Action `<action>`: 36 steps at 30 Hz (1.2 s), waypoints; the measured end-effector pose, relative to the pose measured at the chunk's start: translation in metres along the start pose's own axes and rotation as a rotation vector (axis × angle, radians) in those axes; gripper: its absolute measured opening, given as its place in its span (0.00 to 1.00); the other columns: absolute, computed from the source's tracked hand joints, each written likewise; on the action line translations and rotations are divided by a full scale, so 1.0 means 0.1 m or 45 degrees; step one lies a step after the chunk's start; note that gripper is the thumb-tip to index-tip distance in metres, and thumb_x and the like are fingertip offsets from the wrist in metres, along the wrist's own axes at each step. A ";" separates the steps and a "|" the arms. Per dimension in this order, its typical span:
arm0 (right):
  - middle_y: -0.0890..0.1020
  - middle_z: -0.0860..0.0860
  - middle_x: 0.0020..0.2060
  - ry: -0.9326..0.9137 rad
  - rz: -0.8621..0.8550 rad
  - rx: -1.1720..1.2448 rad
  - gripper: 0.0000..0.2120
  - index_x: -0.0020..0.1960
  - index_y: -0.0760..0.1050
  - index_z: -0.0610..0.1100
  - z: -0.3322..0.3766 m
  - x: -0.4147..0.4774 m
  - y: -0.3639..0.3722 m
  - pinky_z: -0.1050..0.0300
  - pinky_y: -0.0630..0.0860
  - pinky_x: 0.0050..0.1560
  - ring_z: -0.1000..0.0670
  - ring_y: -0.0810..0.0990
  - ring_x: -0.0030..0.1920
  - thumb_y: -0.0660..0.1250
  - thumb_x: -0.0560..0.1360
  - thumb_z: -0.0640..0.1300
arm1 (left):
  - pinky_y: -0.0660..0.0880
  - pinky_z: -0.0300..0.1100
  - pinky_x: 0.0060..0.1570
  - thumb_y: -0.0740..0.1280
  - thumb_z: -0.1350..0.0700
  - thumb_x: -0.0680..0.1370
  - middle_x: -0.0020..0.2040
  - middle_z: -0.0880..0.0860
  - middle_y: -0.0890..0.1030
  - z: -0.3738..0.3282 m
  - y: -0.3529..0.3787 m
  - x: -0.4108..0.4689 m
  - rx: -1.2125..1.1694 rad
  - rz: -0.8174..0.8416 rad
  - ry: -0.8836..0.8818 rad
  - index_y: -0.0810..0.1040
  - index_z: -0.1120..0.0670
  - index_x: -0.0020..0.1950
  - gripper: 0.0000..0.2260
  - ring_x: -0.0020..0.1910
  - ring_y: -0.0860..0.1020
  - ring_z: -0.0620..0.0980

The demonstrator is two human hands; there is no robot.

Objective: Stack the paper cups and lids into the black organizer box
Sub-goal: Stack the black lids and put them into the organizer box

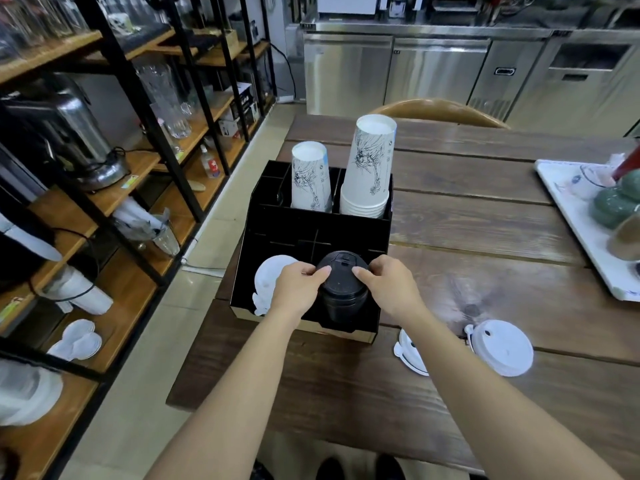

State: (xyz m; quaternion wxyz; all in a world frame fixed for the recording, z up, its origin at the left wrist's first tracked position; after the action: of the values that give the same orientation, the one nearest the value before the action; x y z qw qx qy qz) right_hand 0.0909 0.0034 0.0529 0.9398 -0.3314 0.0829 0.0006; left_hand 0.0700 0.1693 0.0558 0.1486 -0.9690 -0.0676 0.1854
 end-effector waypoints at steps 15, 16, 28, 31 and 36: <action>0.71 0.40 0.67 0.350 -0.031 -0.053 0.25 0.68 0.66 0.37 -1.07 -0.36 -0.42 0.49 0.68 0.64 0.41 0.70 0.66 0.66 0.75 0.46 | 0.74 0.49 0.52 0.59 0.56 0.79 0.55 0.53 0.79 -0.33 0.99 -0.49 0.600 0.170 0.582 0.77 0.55 0.55 0.09 0.53 0.76 0.52; 0.70 0.41 0.68 0.369 -0.004 -0.079 0.25 0.68 0.65 0.38 -1.14 -0.41 -0.41 0.48 0.67 0.65 0.41 0.69 0.67 0.66 0.75 0.46 | 0.74 0.50 0.49 0.59 0.57 0.79 0.52 0.53 0.79 -0.30 1.08 -0.54 0.597 0.170 0.605 0.77 0.56 0.53 0.09 0.50 0.76 0.53; 0.73 0.47 0.65 0.084 -0.246 -0.117 0.28 0.67 0.67 0.44 -1.23 -0.61 -0.36 0.46 0.63 0.66 0.45 0.68 0.66 0.70 0.70 0.50 | 0.72 0.46 0.45 0.61 0.60 0.78 0.46 0.55 0.78 -0.27 1.34 -0.48 0.634 0.298 0.881 0.77 0.59 0.49 0.07 0.44 0.75 0.53; 0.76 0.49 0.60 -0.172 -0.234 -0.007 0.25 0.64 0.70 0.46 -1.02 -0.61 -0.30 0.43 0.65 0.64 0.46 0.70 0.62 0.71 0.69 0.48 | 0.73 0.42 0.43 0.63 0.60 0.77 0.44 0.53 0.79 -0.32 1.30 -0.44 0.476 0.272 0.838 0.79 0.58 0.47 0.05 0.42 0.76 0.49; 0.73 0.56 0.48 -0.260 -0.198 0.260 0.21 0.56 0.70 0.52 -0.75 -0.56 -0.21 0.55 0.69 0.54 0.50 0.71 0.51 0.70 0.65 0.48 | 0.78 0.47 0.43 0.63 0.60 0.76 0.43 0.52 0.80 -0.37 1.21 -0.38 0.329 0.248 0.759 0.79 0.57 0.46 0.05 0.40 0.79 0.50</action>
State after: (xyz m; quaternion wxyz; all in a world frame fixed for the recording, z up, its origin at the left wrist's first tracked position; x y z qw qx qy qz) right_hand 0.0257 -0.0568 0.0177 0.9694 -0.2376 -0.0393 -0.0471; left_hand 0.0587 0.0382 0.0637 0.2652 -0.9556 0.0957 -0.0859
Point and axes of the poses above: each hand's wrist, its own x-axis towards the middle knuckle, its own y-axis out of the palm, z = x × y, the point moved 5 cm from there along x, towards the middle knuckle
